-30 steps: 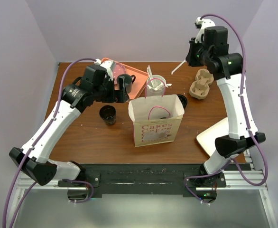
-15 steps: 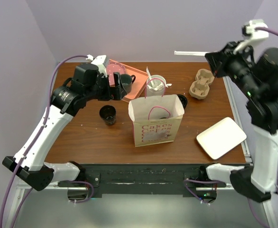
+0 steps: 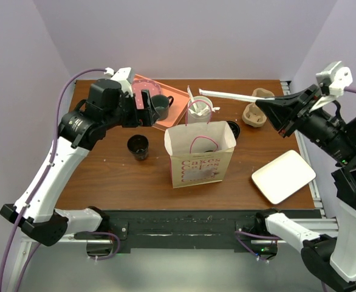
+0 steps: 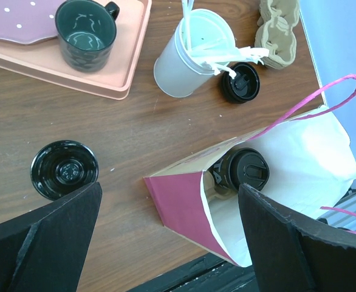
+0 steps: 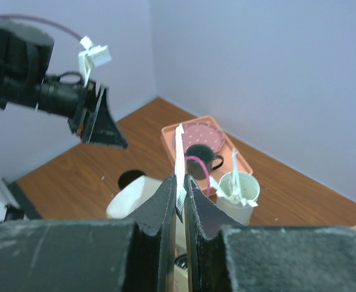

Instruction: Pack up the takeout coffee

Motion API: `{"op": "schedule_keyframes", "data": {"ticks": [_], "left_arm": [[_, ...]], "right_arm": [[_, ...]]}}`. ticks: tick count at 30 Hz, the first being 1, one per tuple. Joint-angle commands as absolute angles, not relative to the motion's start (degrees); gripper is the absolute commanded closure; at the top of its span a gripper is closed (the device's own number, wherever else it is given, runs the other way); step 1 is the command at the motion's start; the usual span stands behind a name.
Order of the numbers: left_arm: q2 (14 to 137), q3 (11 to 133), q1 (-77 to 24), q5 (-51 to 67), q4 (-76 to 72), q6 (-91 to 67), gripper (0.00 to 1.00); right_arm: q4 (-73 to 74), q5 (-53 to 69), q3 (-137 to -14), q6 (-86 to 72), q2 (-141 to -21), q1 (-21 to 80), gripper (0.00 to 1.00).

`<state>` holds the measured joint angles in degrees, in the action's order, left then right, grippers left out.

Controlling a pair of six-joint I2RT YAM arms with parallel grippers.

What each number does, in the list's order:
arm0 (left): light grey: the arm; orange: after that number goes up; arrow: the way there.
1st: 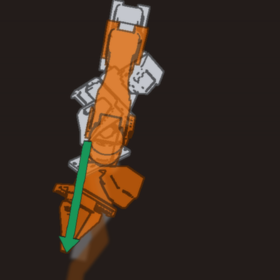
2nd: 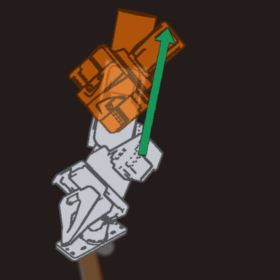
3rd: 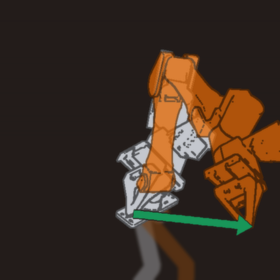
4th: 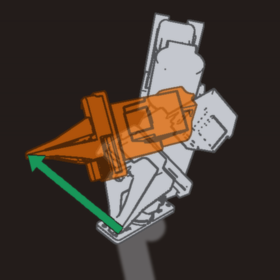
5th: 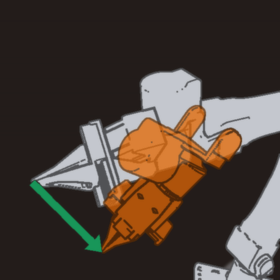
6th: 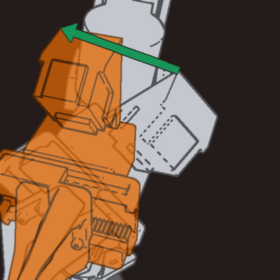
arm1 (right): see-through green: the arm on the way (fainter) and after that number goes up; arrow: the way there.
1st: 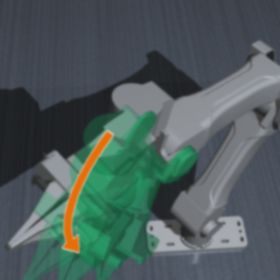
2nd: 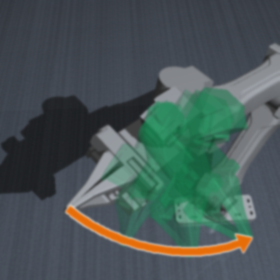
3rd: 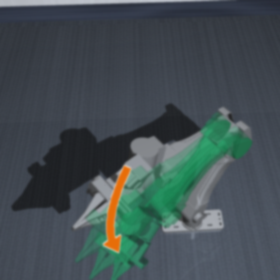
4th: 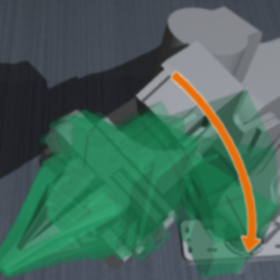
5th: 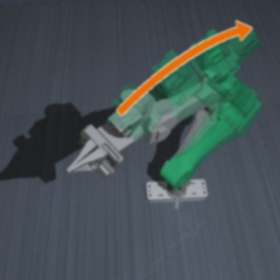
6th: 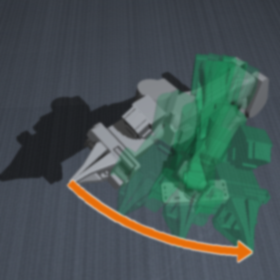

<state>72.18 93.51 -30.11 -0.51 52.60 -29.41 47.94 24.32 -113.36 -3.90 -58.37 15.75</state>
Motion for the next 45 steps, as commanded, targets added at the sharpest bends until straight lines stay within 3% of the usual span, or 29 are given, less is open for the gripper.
{"op": "schedule_keyframes", "data": {"ticks": [1, 15, 25, 32, 45], "left_arm": [[70.0, 95.3, -29.9, -2.0, 53.3, -30.1, 0.00], [69.3, 94.8, -29.9, -1.7, 54.4, -30.8, 0.00], [67.6, 90.4, -29.9, -2.7, 53.0, -30.1, 0.00], [64.9, 86.1, -29.9, -4.2, 51.9, -29.8, 0.00], [62.3, 82.7, -29.8, -2.7, 51.0, -29.1, 0.00]], "right_arm": [[50.3, 32.2, -109.6, -1.0, -56.8, 16.0, 0.91], [54.3, 38.0, -104.0, 1.3, -55.7, 16.2, 0.87], [55.7, 33.5, -107.8, 0.4, -64.3, 17.0, 0.87], [65.9, 21.3, -117.1, 1.8, -73.2, 25.7, 0.87], [70.8, 8.4, -124.1, -3.7, -81.6, 38.9, 0.89]]}}
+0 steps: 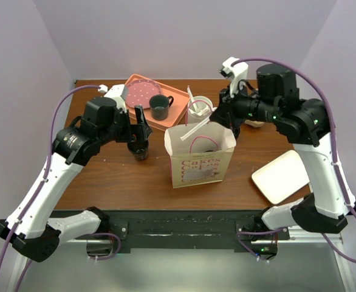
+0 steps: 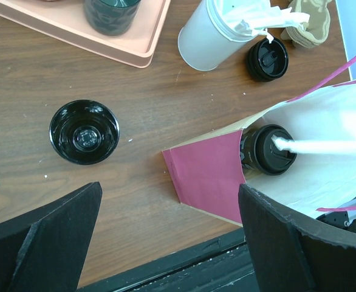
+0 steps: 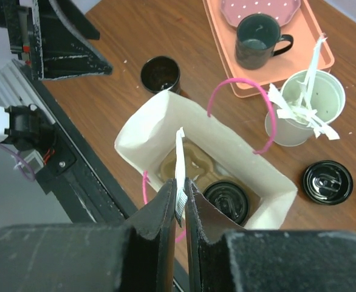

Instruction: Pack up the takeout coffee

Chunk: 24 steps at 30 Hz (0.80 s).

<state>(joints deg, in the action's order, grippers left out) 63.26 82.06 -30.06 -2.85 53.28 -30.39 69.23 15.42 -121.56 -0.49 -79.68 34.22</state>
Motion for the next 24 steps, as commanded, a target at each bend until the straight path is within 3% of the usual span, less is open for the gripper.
{"op": "schedule_keyframes", "data": {"ticks": [1, 9, 12, 15, 18, 24], "left_arm": [[62.3, 82.6, -29.9, -2.8, 50.9, -29.0, 0.00], [61.8, 82.4, -29.9, -2.5, 50.8, -28.5, 0.00], [61.5, 82.3, -29.9, -2.6, 50.8, -28.5, 0.00], [61.4, 82.6, -29.8, -2.4, 50.6, -28.6, 0.00], [61.5, 83.8, -29.9, -2.4, 50.5, -28.7, 0.00], [60.9, 88.5, -29.8, -1.0, 48.3, -27.2, 0.00]], "right_arm": [[70.8, 6.8, -124.4, -4.6, -82.3, 39.9, 0.87], [73.5, -1.8, -127.1, -7.4, -87.8, 45.4, 0.82], [72.9, -1.1, -126.0, -7.9, -87.0, 45.5, 0.74], [71.7, -0.2, -125.0, -8.3, -86.4, 45.5, 0.54], [71.2, 1.0, -125.0, -9.1, -85.7, 45.5, 0.45], [65.6, 1.1, -124.5, -12.6, -82.0, 45.5, 0.40]]}}
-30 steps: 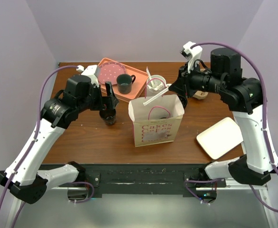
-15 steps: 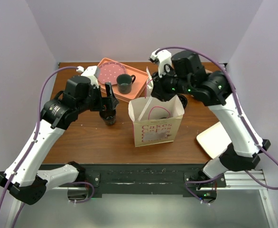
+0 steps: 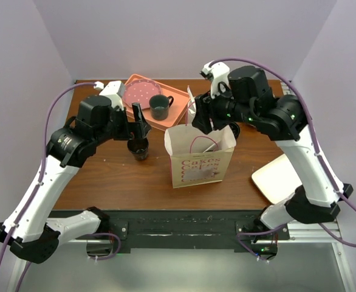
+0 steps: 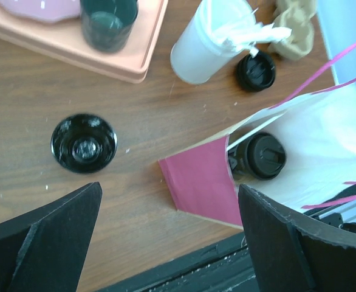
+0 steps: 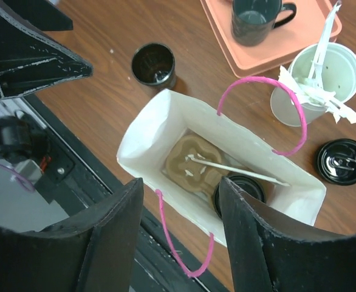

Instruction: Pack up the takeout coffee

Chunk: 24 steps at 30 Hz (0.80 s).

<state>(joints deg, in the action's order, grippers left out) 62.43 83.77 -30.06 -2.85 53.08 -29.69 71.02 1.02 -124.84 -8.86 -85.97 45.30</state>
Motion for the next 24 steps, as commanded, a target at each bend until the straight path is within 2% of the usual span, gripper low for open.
{"op": "schedule_keyframes", "data": {"ticks": [1, 2, 3, 4, 7, 11, 17, 24], "left_arm": [[60.2, 89.4, -29.9, -0.7, 46.6, -27.2, 0.00], [59.5, 89.5, -29.9, -0.3, 45.1, -27.2, 0.00], [58.7, 89.4, -29.9, 1.0, 43.3, -27.1, 0.00], [56.9, 88.9, -29.8, 1.1, 39.9, -27.1, 0.00], [53.1, 87.5, -29.9, 1.0, 33.3, -27.1, 0.00], [49.8, 86.5, -29.9, 1.0, 29.2, -24.6, 0.00], [48.3, 86.5, -29.8, 1.2, 29.3, -23.3, 0.00], [49.3, 86.7, -29.8, 2.2, 29.6, -25.0, 0.00]], "right_arm": [[62.1, 0.1, -123.6, -13.6, -80.9, 45.5, 0.36], [60.0, 0.1, -122.4, -14.8, -78.6, 45.5, 0.31], [58.0, 0.1, -120.0, -16.7, -77.3, 45.4, 0.06], [54.3, 0.3, -118.9, -17.4, -76.2, 45.6, 0.02], [50.1, 0.1, -116.5, -19.9, -72.4, 45.4, 0.02], [50.9, -6.9, -116.8, -22.9, -69.6, 45.4, 0.02], [53.1, -18.0, -111.2, -29.3, -63.8, 45.4, 0.02], [50.6, -19.9, -105.8, -29.4, -60.0, 45.5, 0.02]]}}
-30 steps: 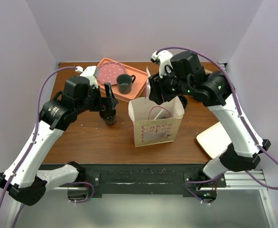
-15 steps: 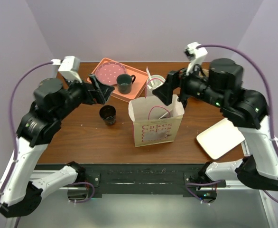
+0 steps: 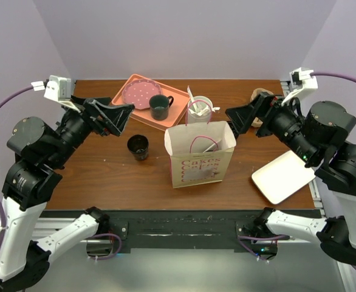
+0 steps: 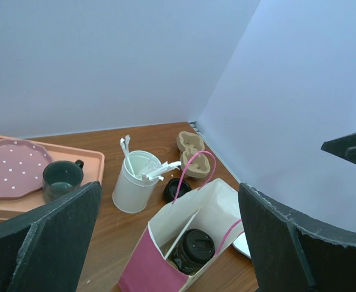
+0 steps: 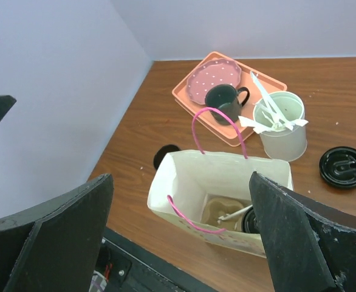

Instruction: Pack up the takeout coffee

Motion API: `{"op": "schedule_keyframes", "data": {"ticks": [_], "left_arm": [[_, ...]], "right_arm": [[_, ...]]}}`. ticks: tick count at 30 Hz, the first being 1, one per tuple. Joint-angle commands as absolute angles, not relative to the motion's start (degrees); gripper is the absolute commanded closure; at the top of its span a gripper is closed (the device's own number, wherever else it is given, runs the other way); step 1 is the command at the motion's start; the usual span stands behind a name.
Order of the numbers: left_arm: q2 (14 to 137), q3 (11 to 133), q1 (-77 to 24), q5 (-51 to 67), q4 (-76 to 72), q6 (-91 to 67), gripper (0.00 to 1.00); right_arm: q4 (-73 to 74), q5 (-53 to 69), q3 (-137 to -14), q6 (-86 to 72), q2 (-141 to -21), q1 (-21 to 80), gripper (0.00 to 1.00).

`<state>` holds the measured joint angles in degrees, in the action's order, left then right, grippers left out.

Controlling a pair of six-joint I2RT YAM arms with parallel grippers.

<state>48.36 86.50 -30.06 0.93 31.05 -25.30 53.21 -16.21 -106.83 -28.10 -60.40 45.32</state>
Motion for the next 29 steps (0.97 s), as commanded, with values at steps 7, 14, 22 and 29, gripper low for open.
{"op": "schedule_keyframes", "data": {"ticks": [7, 14, 22, 29], "left_arm": [[50.2, 86.8, -29.9, 3.0, 30.0, -25.0, 0.00], [50.1, 85.5, -29.9, 2.6, 28.7, -25.8, 0.00], [49.8, 83.9, -29.8, 2.7, 28.7, -25.8, 0.00], [50.3, 83.1, -29.8, 3.8, 26.7, -26.2, 0.00]], "right_arm": [[50.3, -20.3, -106.4, -28.0, -60.8, 45.5, 0.02], [49.0, -19.3, -105.0, -27.7, -61.8, 45.4, 0.02], [47.4, -19.6, -104.2, -26.8, -62.1, 45.4, 0.02], [46.8, -19.2, -104.9, -26.5, -62.6, 45.4, 0.02]]}}
